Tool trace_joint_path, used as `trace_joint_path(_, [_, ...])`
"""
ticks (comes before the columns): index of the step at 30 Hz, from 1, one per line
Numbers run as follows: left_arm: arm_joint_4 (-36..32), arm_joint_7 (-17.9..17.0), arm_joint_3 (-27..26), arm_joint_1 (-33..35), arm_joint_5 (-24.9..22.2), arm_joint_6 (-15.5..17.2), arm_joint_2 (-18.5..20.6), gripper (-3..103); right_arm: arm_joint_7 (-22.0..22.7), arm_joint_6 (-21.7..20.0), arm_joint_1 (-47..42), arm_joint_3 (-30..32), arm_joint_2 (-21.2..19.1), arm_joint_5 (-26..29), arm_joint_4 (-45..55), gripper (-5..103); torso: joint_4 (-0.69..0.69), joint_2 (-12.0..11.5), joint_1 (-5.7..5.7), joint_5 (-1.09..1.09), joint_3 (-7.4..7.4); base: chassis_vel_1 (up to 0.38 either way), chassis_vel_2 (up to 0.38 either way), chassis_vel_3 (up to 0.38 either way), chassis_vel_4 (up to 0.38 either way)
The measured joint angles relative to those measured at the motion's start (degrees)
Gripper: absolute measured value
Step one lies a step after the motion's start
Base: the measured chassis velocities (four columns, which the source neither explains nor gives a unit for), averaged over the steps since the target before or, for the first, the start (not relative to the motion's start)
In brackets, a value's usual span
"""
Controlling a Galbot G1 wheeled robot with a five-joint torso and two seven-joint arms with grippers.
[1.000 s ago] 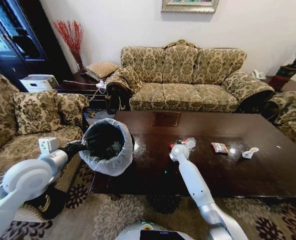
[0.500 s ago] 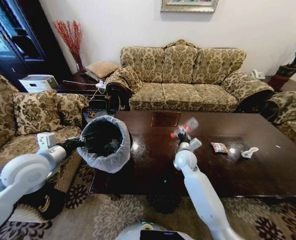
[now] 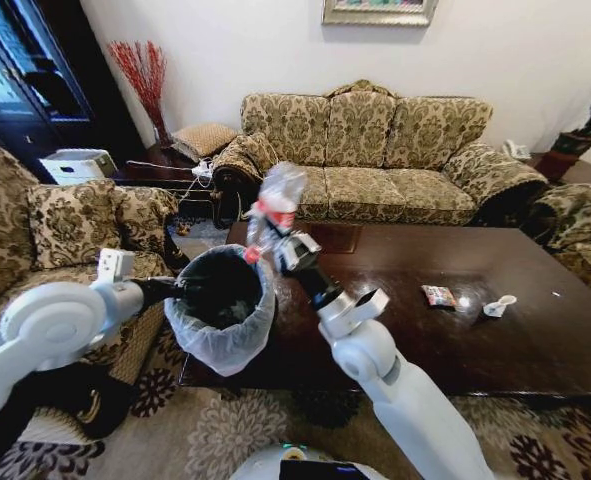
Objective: Move to the front of the table and place the trash on the table into the trash bin.
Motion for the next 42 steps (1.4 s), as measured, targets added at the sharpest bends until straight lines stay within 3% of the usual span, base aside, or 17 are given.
trace_joint_path(7, [-1.4,-0.5,0.3,0.6,0.3,-1.2,-0.4,0,0.2,0.2,-2.0,-3.1,-1.3,-3.2,-0.7,8,0.01,0.0,-0.01,-0.04,-0.01,0.0,0.0,0.0,0.0])
trace_joint_path(8, [-1.6,-0.6,0.6,0.8,0.5,-1.4,-0.4,0,0.4,0.0,-2.2,-3.4,-1.5,-3.0,-0.7,18,0.01,0.0,-0.01,-0.04,0.0,0.0,0.0,0.0,0.0])
trace_joint_path(10, [-1.6,-0.6,0.8,0.9,0.6,-1.5,-0.3,0,0.4,0.0,-2.2,-3.5,-1.5,-3.0,-0.8,18,0.01,0.0,-0.01,-0.03,0.0,0.0,0.0,0.0,0.0])
trace_joint_path(12, [-1.7,-0.6,1.2,0.8,0.8,-1.8,-0.1,0,0.3,0.3,-2.2,-3.5,-1.6,-3.0,-1.1,34,0.01,0.0,-0.01,-0.02,0.0,0.0,0.0,0.0,0.0])
trace_joint_path(16, [-1.5,-0.4,1.4,0.8,1.1,-2.1,-0.4,0,0.6,0.7,-2.2,-3.2,-2.0,-2.4,-1.1,34,0.01,0.0,-0.01,-0.02,0.0,0.0,0.0,0.0,0.0])
trace_joint_path(17, [-1.5,-0.3,1.4,0.8,1.3,-2.1,-0.7,0,0.5,0.9,-2.4,-3.0,-2.1,-2.3,-1.1,51,0.01,0.0,-0.01,-0.01,0.0,0.0,0.0,0.0,0.0])
trace_joint_path(19, [-1.5,-0.1,1.6,0.9,1.7,-2.2,-1.2,0,0.6,1.0,-2.7,-2.9,-2.3,-1.8,-1.0,51,0.01,0.0,-0.01,-0.02,0.0,0.0,0.0,0.0,0.0])
trace_joint_path(22, [-1.5,0.1,1.6,1.0,2.1,-2.4,-2.1,0,0.8,1.4,-3.3,-2.8,-2.3,-1.4,-0.8,73,0.01,0.0,-0.01,-0.02,0.0,0.0,0.0,0.0,0.0])
trace_joint_path(25, [-1.7,0.2,1.4,1.0,2.1,-2.4,-2.4,0,0.8,1.6,-3.6,-2.7,-2.0,-1.4,-0.8,73,0.01,0.0,-0.01,-0.03,0.0,0.0,0.0,0.0,0.0])
trace_joint_path(26, [-1.8,0.2,1.2,0.9,2.2,-2.4,-2.6,0,0.8,1.7,-3.9,-2.6,-1.8,-1.6,-0.8,83,0.01,0.0,-0.01,-0.03,0.0,0.0,0.0,0.0,0.0])
trace_joint_path(28, [-2.0,0.2,1.1,0.9,2.2,-2.4,-3.0,0,0.8,2.2,-4.2,-2.7,-1.6,-2.2,-0.8,94,0.01,0.0,-0.01,-0.03,-0.01,0.0,0.0,0.0,0.0])
trace_joint_path(31, [-2.1,0.2,1.1,1.0,2.2,-2.4,-3.4,0,1.6,2.6,-4.6,-2.5,-1.4,-2.5,-0.6,94,0.01,0.0,-0.01,-0.02,0.0,0.0,0.0,0.0,0.0])
trace_joint_path(32, [-2.2,0.0,0.9,1.2,2.2,-2.4,-3.8,0,3.7,2.9,-5.5,-1.1,-0.8,-2.6,0.4,99,0.01,0.0,-0.01,-0.03,0.0,0.0,0.0,0.0,0.0])
trace_joint_path(34, [-2.1,0.0,0.8,1.3,2.2,-2.4,-4.0,0,4.7,3.1,-6.0,-0.4,-0.6,-2.6,0.7,99,0.01,0.0,-0.01,-0.03,0.0,0.0,0.0,0.0,0.0])
trace_joint_path(37, [-1.6,-0.9,-0.5,1.8,2.0,-1.5,-5.2,0,11.9,4.9,-10.5,5.9,0.0,-4.5,1.0,100,0.02,0.0,-0.01,-0.02,-0.01,0.0,0.0,0.0,0.0])
trace_joint_path(39, [-1.3,-1.4,-0.8,1.8,2.0,-1.4,-5.6,0,13.4,4.9,-12.7,8.6,0.0,-5.6,0.6,100,0.02,0.0,-0.01,-0.02,-0.01,0.0,0.0,0.0,0.0])
trace_joint_path(42, [0.1,-2.4,-0.9,1.3,2.4,-2.0,-6.9,0,16.4,0.8,-20.6,17.2,0.2,-5.8,-0.3,100,0.0,0.0,-0.01,-0.01,0.0,0.0,0.0,0.0,0.0])
